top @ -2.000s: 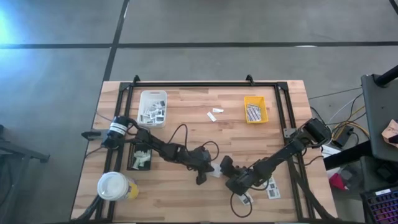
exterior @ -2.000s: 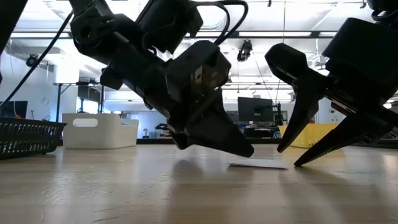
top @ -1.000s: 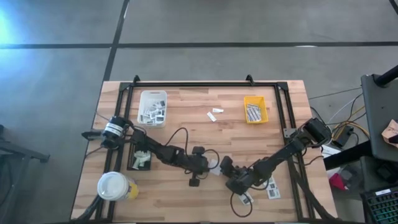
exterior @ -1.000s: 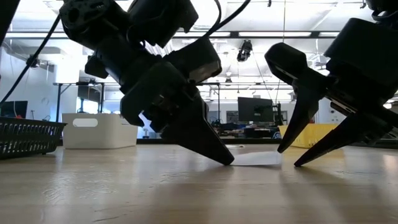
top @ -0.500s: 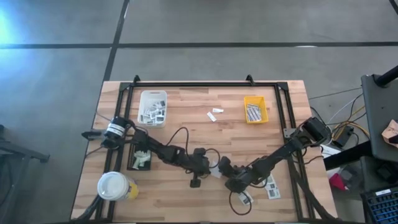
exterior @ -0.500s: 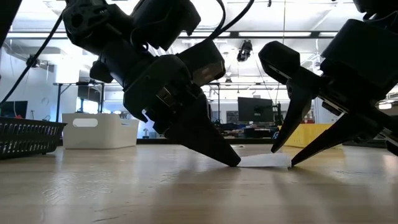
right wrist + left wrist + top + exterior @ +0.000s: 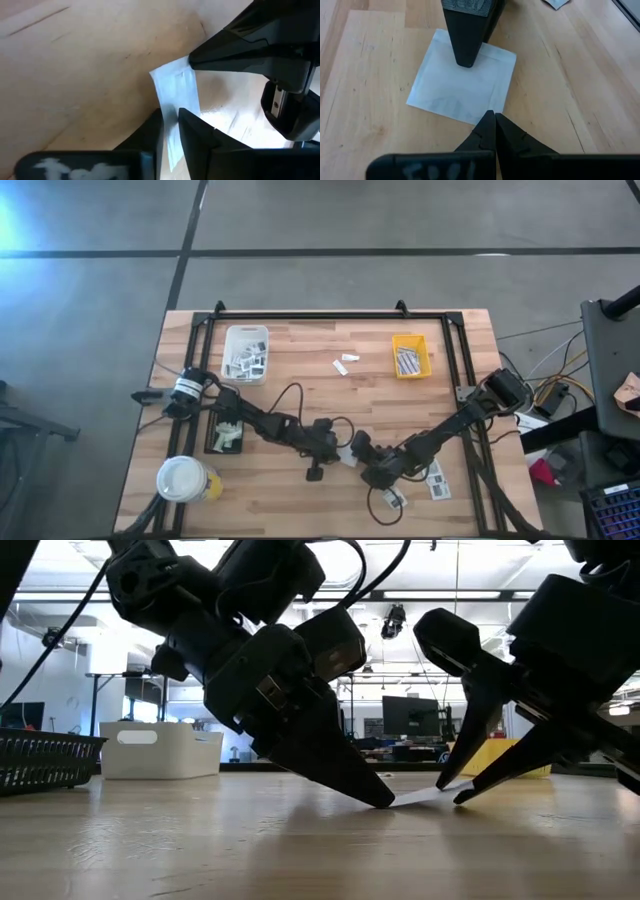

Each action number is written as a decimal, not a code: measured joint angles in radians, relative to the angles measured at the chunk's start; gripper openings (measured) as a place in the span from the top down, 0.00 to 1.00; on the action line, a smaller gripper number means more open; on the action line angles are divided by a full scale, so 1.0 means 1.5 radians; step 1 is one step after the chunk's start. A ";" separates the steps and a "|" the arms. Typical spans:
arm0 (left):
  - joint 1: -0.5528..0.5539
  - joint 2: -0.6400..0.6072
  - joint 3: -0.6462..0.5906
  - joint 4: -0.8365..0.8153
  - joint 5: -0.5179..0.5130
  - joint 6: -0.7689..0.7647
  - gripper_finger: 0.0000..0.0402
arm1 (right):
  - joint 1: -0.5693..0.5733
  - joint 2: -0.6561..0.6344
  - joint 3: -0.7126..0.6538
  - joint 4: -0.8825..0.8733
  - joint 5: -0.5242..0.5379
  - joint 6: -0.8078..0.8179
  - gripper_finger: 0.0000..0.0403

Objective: Pick & Place First Aid Supplies
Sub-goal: Put the blue bandage pack into the yellow bin

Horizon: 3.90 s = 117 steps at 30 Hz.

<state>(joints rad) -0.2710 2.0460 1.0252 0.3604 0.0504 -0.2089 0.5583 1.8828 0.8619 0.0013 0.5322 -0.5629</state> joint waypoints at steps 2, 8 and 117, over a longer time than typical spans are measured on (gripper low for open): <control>0.000 0.000 0.000 0.005 0.000 0.000 1.00 | 0.002 0.000 0.000 0.000 0.004 0.005 0.89; 0.001 -0.020 0.000 -0.004 -0.005 0.022 1.00 | 0.021 0.000 0.000 0.002 0.022 0.004 0.97; 0.258 -0.409 -0.011 -0.345 -0.146 0.267 1.00 | -0.454 -0.506 -0.001 -0.459 0.223 0.319 0.98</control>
<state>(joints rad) 0.1165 1.4323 1.0080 -0.1577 -0.1680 0.1912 -0.1230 1.1235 0.8608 -0.6874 0.8671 -0.0845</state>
